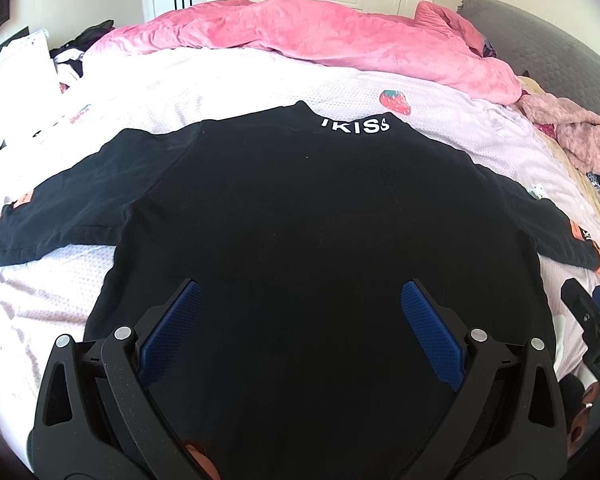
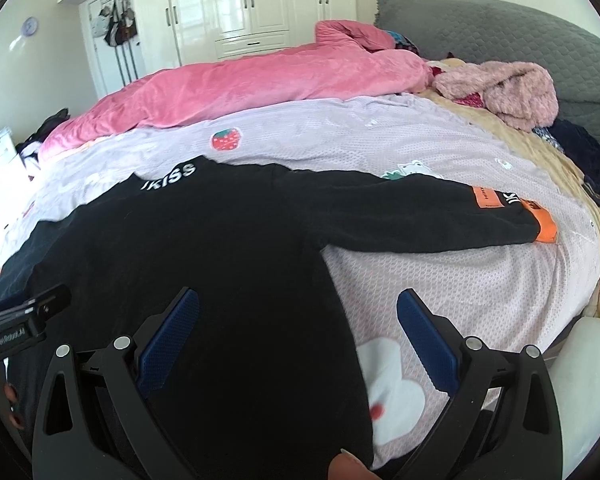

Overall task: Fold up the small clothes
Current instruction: 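Move the right tool along the sleeve toward its orange cuff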

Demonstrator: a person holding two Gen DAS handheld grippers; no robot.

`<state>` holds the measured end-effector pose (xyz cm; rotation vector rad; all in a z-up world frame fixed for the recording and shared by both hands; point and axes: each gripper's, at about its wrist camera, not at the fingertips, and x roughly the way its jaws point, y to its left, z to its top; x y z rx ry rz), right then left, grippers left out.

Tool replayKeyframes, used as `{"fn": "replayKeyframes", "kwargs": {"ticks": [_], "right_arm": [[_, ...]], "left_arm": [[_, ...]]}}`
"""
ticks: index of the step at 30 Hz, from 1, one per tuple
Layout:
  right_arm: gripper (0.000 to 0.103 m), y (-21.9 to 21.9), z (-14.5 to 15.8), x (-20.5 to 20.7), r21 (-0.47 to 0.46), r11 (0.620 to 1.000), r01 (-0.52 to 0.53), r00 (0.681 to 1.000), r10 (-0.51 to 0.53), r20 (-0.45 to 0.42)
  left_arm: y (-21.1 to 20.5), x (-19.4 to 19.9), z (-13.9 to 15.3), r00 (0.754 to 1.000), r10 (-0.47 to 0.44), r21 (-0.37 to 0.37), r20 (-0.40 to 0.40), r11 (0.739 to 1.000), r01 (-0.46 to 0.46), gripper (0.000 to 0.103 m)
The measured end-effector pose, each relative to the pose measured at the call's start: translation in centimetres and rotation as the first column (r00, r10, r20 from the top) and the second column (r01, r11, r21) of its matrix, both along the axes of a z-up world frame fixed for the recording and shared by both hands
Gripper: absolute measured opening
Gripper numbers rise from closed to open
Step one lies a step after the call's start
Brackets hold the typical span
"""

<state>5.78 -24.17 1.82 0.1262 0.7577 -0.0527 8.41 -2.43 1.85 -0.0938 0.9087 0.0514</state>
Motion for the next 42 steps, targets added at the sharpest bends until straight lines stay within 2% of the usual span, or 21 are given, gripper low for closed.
{"fn": "replayKeyframes", "kwargs": {"ticks": [12, 16, 21, 30, 35, 38, 42], "right_arm": [[0.099, -3.5, -0.7, 3.6, 0.043, 0.993, 0.11, 0.994, -0.109, -0.029], [0.099, -5.5, -1.3, 4.6, 0.064, 0.984, 0.169, 0.985, -0.166, -0.046], [0.099, -8.3, -1.8, 5.4, 0.085, 0.964, 0.253, 0.967, -0.249, -0.055], [0.099, -14.4, -3.3, 5.8, 0.125, 0.906, 0.404, 0.914, -0.396, -0.083], [0.099, -18.3, -4.4, 6.0, 0.161, 0.856, 0.491, 0.871, -0.478, -0.116], [0.099, -20.2, -5.4, 6.2, 0.195, 0.825, 0.53, 0.847, -0.51, -0.146], [0.099, -21.8, -6.0, 6.6, 0.223, 0.804, 0.551, 0.834, -0.53, -0.151]], "left_arm": [[-1.8, 3.4, -0.7, 0.999, -0.028, -0.021, -0.02, 0.999, 0.027, 0.094], [-2.3, 4.4, -0.8, 0.999, -0.039, -0.051, -0.032, 0.998, 0.038, 0.094], [-3.1, 5.7, -1.1, 0.998, -0.054, -0.05, -0.041, 0.997, 0.052, 0.094], [-4.4, 7.9, -2.5, 0.993, -0.085, -0.034, -0.079, 0.996, 0.082, 0.094], [-4.7, 9.0, -3.4, 0.992, -0.083, -0.021, -0.098, 0.996, 0.082, 0.094], [-4.8, 9.6, -3.8, 0.991, -0.079, -0.011, -0.11, 0.997, 0.078, 0.094], [-4.7, 10.3, -4.3, 0.99, -0.071, 0.0, -0.123, 0.997, 0.072, 0.094]]}}
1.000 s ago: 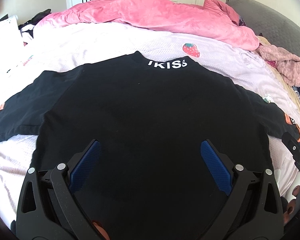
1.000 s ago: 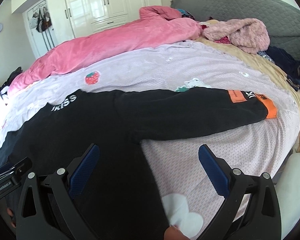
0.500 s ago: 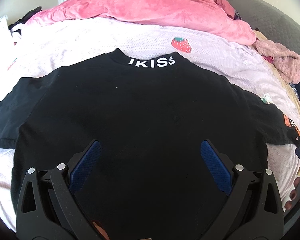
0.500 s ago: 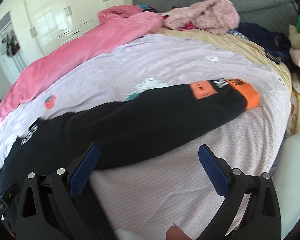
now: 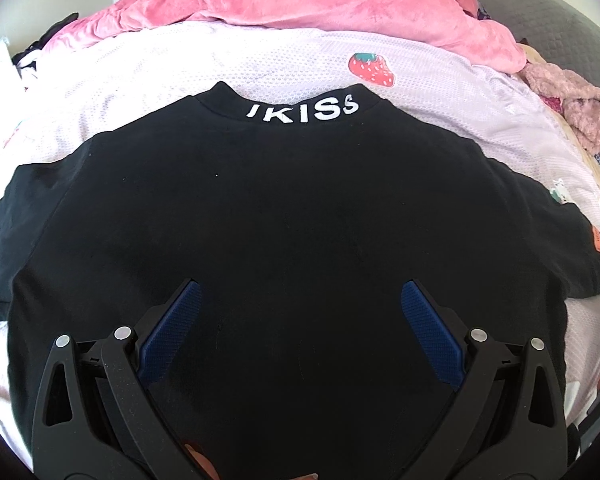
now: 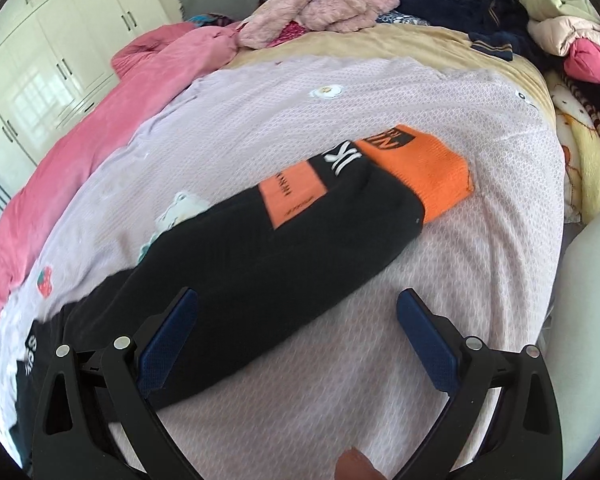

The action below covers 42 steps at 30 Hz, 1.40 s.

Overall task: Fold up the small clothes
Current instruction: 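Move the right tool along the sleeve toward its orange cuff, then grasp the orange sleeve cuff with the right tool and lift it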

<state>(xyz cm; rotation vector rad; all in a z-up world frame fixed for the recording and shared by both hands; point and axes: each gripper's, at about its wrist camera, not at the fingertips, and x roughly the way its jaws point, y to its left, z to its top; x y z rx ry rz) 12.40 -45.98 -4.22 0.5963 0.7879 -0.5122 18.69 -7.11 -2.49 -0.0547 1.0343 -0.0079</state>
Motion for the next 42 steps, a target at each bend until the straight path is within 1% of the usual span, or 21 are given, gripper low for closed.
{"fn": "replayKeyframes", "kwargs": {"ticks": [4, 10, 15, 16, 17, 18, 20, 21, 23, 26, 27, 28, 29, 31, 34, 37, 42], "right_arm": [[0.099, -0.8, -0.2, 1.0, 0.005, 1.0, 0.003, 1.0, -0.003, 0.01], [0.099, -2.8, -0.2, 2.3, 0.043, 0.999, 0.016, 0.998, -0.019, 0.064], [0.098, -4.1, -0.1, 2.9, 0.072, 0.997, -0.009, 0.992, 0.0, 0.128], [0.096, -4.2, -0.1, 2.9, 0.072, 0.997, -0.015, 0.99, 0.005, 0.142], [0.086, -4.3, 0.1, 2.8, 0.068, 0.998, -0.018, 0.987, 0.007, 0.159], [0.08, -4.5, 0.1, 2.8, 0.062, 0.998, -0.016, 0.986, 0.005, 0.166], [0.056, -4.8, 0.2, 2.6, 0.054, 0.999, -0.008, 0.984, -0.002, 0.178], [0.051, -5.0, 0.2, 2.5, 0.057, 0.998, -0.006, 0.983, -0.005, 0.184], [0.033, -5.6, 0.0, 2.3, 0.068, 0.998, 0.006, 0.982, -0.019, 0.19], [0.022, -5.8, 0.0, 2.0, 0.066, 0.998, 0.017, 0.981, -0.029, 0.193], [0.02, -5.5, 0.2, 1.9, 0.052, 0.999, 0.014, 0.98, -0.024, 0.198], [0.015, -5.2, 0.6, 1.9, 0.03, 1.0, 0.005, 0.978, -0.011, 0.21], [0.013, -4.8, 0.9, 1.8, 0.012, 1.0, -0.004, 0.976, 0.001, 0.219], [0.013, -3.9, 1.6, 1.7, -0.026, 0.999, -0.023, 0.972, 0.029, 0.234], [0.012, -1.8, 3.1, 1.7, -0.09, 0.992, -0.084, 0.958, 0.105, 0.266], [0.011, 0.1, 4.3, 1.8, -0.131, 0.982, -0.134, 0.943, 0.167, 0.287], [0.011, 5.2, 6.7, 1.9, -0.19, 0.945, -0.267, 0.884, 0.318, 0.341]], "left_arm": [[0.2, 0.7, -0.5, 1.0, 0.017, 0.002, -0.006, 1.0, -0.017, 0.094], [0.6, 1.6, -0.9, 0.999, 0.041, 0.009, -0.004, 0.999, -0.041, 0.094], [1.1, 2.4, -1.2, 0.998, 0.064, 0.012, -0.003, 0.998, -0.064, 0.094], [1.2, 2.6, -1.2, 0.998, 0.071, 0.008, 0.001, 0.997, -0.071, 0.094], [1.3, 2.6, -1.2, 0.997, 0.075, 0.007, 0.006, 0.997, -0.075, 0.094], [1.5, 2.7, -1.2, 0.997, 0.08, 0.005, 0.011, 0.997, -0.08, 0.094], [1.7, 2.9, -1.3, 0.996, 0.088, -0.004, 0.012, 0.996, -0.088, 0.094], [1.8, 2.9, -1.3, 0.996, 0.091, -0.008, 0.012, 0.996, -0.091, 0.094], [2.0, 2.8, -1.3, 0.995, 0.097, -0.016, 0.016, 0.995, -0.097, 0.094], [2.2, 2.6, -1.2, 0.995, 0.102, -0.027, 0.022, 0.994, -0.102, 0.094], [2.3, 2.5, -1.1, 0.994, 0.105, -0.031, 0.022, 0.994, -0.104, 0.094], [2.4, 2.4, -1.1, 0.994, 0.107, -0.035, 0.022, 0.994, -0.107, 0.094], [2.5, 2.2, -1.0, 0.994, 0.111, -0.043, 0.021, 0.993, -0.11, 0.094], [2.9, 1.8, -0.8, 0.992, 0.126, -0.063, 0.025, 0.99, -0.124, 0.094], [3.5, 1.3, -0.4, 0.99, 0.142, -0.088, 0.027, 0.986, -0.139, 0.094], [4.1, 0.5, 0.2, 0.987, 0.156, -0.103, 0.038, 0.983, -0.152, 0.094], [5.6, -0.8, 1.1, 0.979, 0.195, -0.125, 0.059, 0.974, -0.186, 0.094]]}}
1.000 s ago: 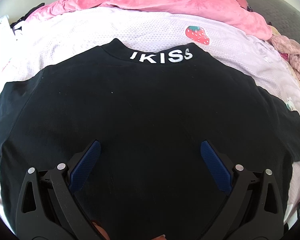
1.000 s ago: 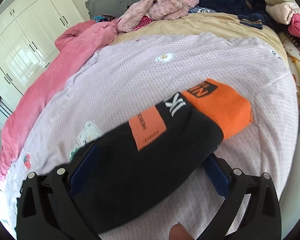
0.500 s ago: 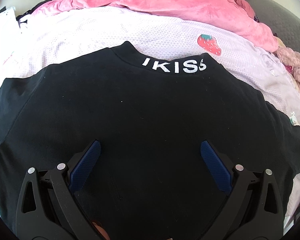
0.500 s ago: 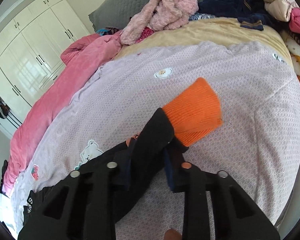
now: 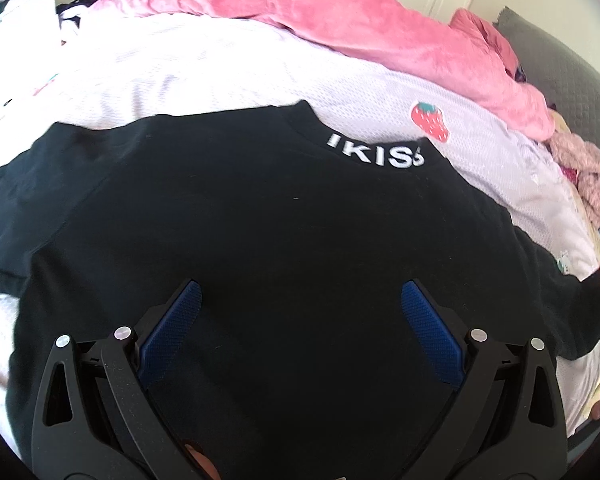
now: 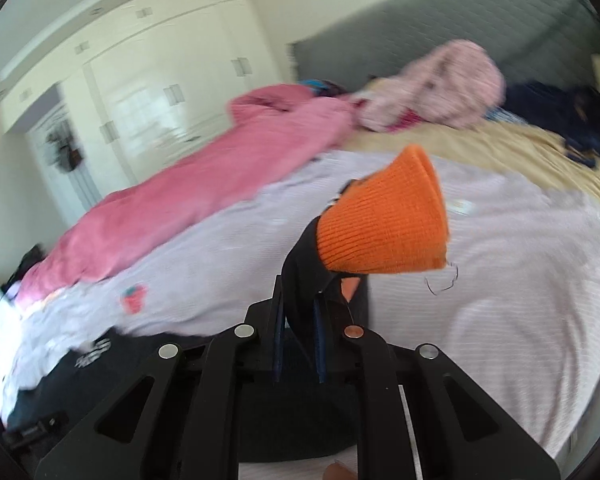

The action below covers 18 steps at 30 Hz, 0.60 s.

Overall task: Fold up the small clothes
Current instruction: 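Grasp the orange sleeve cuff with the right tool and lift it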

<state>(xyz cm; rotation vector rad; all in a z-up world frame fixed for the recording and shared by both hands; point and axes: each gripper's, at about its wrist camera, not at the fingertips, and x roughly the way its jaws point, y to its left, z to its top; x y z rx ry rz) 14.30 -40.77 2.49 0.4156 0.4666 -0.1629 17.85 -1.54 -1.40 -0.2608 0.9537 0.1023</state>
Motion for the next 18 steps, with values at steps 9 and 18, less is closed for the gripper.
{"fn": "replayKeyframes", "kwargs": {"ticks": [9, 18], "right_arm": [[0.011, 11.0, 2.8, 2.1, -0.078, 0.963, -0.259, 0.964, 0.263, 0.034], [0.012, 21.1, 0.6, 3.1, -0.079, 0.882, -0.464, 0.886, 0.462, -0.034]], "left_arm": [[3.5, -2.4, 0.9, 0.998, 0.064, -0.063, 0.009, 0.996, -0.064, 0.094], [6.1, -4.0, 1.0, 0.995, 0.102, -0.077, 0.018, 0.992, -0.101, 0.094]]}}
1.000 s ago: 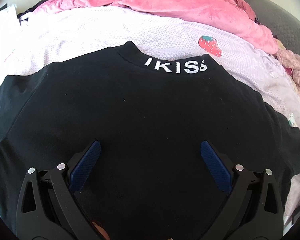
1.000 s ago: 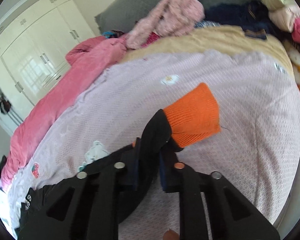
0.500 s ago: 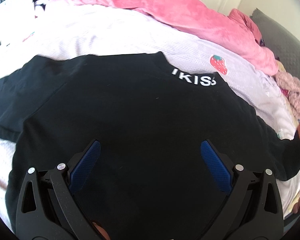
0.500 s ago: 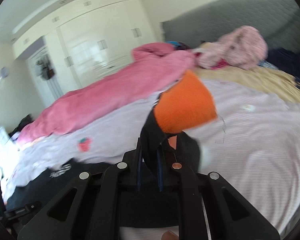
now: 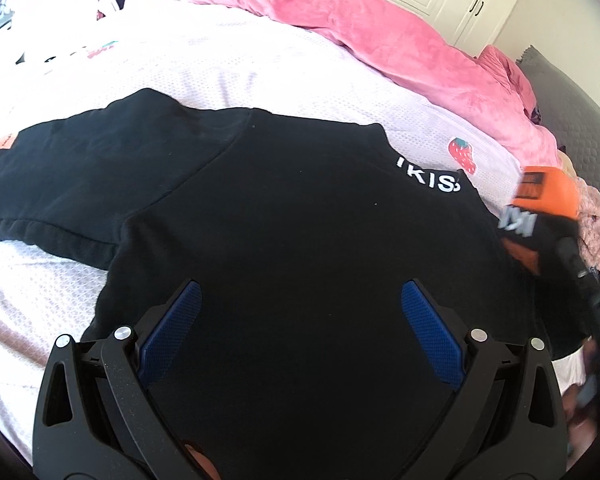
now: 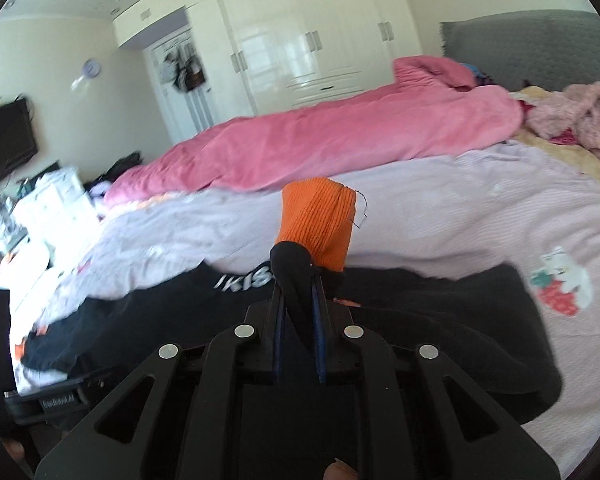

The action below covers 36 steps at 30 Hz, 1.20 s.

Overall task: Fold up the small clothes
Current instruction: 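Grasp the orange sleeve cuff with the right tool and lift it, then fold the held sleeve across the shirt back toward the left tool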

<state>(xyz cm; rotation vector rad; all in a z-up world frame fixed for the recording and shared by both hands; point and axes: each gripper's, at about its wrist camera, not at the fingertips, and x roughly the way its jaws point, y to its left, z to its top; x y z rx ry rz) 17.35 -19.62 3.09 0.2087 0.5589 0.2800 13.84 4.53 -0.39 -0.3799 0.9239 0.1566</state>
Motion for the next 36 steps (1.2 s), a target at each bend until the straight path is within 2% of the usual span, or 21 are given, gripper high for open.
{"fn": "replayKeyframes", "kwargs": {"ticks": [3, 7, 9, 11, 15, 19, 22, 24, 26, 27, 28, 32, 33, 34, 35, 36], "right_arm": [[0.014, 2.7, -1.3, -0.4, -0.06, 0.992, -0.111, 0.994, 0.109, -0.024], [0.022, 3.7, -2.6, -1.0, -0.064, 0.98, -0.19, 0.98, 0.186, -0.069], [0.027, 3.4, -2.6, -1.3, -0.044, 0.974, -0.223, 0.973, 0.22, -0.07], [0.038, 3.0, -2.3, -1.7, -0.013, 0.967, -0.253, 0.966, 0.251, -0.059], [0.042, 3.1, -2.5, -1.9, 0.048, 0.942, -0.333, 0.938, 0.336, -0.082], [0.044, 2.4, -2.0, -2.1, 0.03, 0.949, -0.313, 0.948, 0.314, -0.056], [0.055, 0.2, -1.1, -1.9, 0.057, 0.969, -0.241, 0.97, 0.243, -0.027], [0.056, -1.2, -0.5, -1.5, 0.05, 0.981, -0.187, 0.982, 0.187, -0.007], [0.058, -2.6, 0.0, -1.2, 0.029, 0.991, -0.129, 0.992, 0.128, 0.015], [0.06, -3.4, 0.2, -1.1, 0.016, 0.996, -0.092, 0.995, 0.092, 0.025], [0.062, -4.1, 0.3, -1.0, 0.015, 0.998, -0.068, 0.997, 0.067, 0.024], [0.062, -6.5, -0.5, 0.1, 0.083, 0.997, -0.007, 1.0, 0.009, -0.025], [0.062, -6.9, -0.6, 0.3, 0.093, 0.996, 0.002, 0.999, 0.001, -0.034], [0.062, -7.3, -0.6, 0.4, 0.101, 0.995, 0.013, 0.999, -0.009, -0.04], [0.062, -7.6, -0.7, 0.5, 0.104, 0.994, 0.027, 0.999, -0.022, -0.045], [0.062, -7.9, -0.7, 0.5, 0.103, 0.994, 0.037, 0.998, -0.032, -0.049]], "left_arm": [[0.3, -0.1, 0.0, 1.0, 0.005, -0.005, 0.009, 1.0, -0.005, 0.094], [0.6, -0.1, -0.2, 1.0, 0.015, -0.028, 0.004, 1.0, -0.015, 0.094], [0.6, -0.2, -0.4, 1.0, 0.016, -0.032, 0.0, 0.999, -0.016, 0.094], [0.8, -0.2, -0.6, 1.0, 0.021, -0.054, -0.004, 0.998, -0.021, 0.094], [0.9, -0.3, -0.6, 1.0, 0.024, -0.075, -0.001, 0.997, -0.024, 0.094], [0.7, -0.3, -0.8, 1.0, 0.006, -0.112, 0.009, 0.994, -0.005, 0.094], [-0.5, 0.2, -1.0, 0.999, -0.033, -0.119, 0.01, 0.992, 0.034, 0.094], [-1.9, 0.7, -1.1, 0.998, -0.068, -0.12, 0.008, 0.99, 0.069, 0.088], [-3.0, 1.5, -1.5, 0.994, -0.107, -0.166, -0.001, 0.98, 0.105, 0.064], [-3.5, 1.8, -1.8, 0.992, -0.123, -0.194, -0.002, 0.974, 0.12, 0.06], [-4.2, 2.3, -2.1, 0.991, -0.133, -0.195, -0.014, 0.973, 0.128, 0.06], [-6.0, 3.0, -2.4, 0.993, -0.114, -0.121, -0.025, 0.987, 0.11, 0.059], [-6.1, 3.0, -2.4, 0.993, -0.121, -0.123, -0.015, 0.985, 0.118, 0.052], [-6.3, 3.1, -2.4, 0.991, -0.136, -0.141, -0.004, 0.981, 0.134, 0.026], [-6.7, 3.3, -2.5, 0.989, -0.15, -0.146, -0.004, 0.978, 0.147, 0.016], [-6.9, 3.3, -2.5, 0.987, -0.159, -0.139, 0.0, 0.978, 0.158, 0.014]]}}
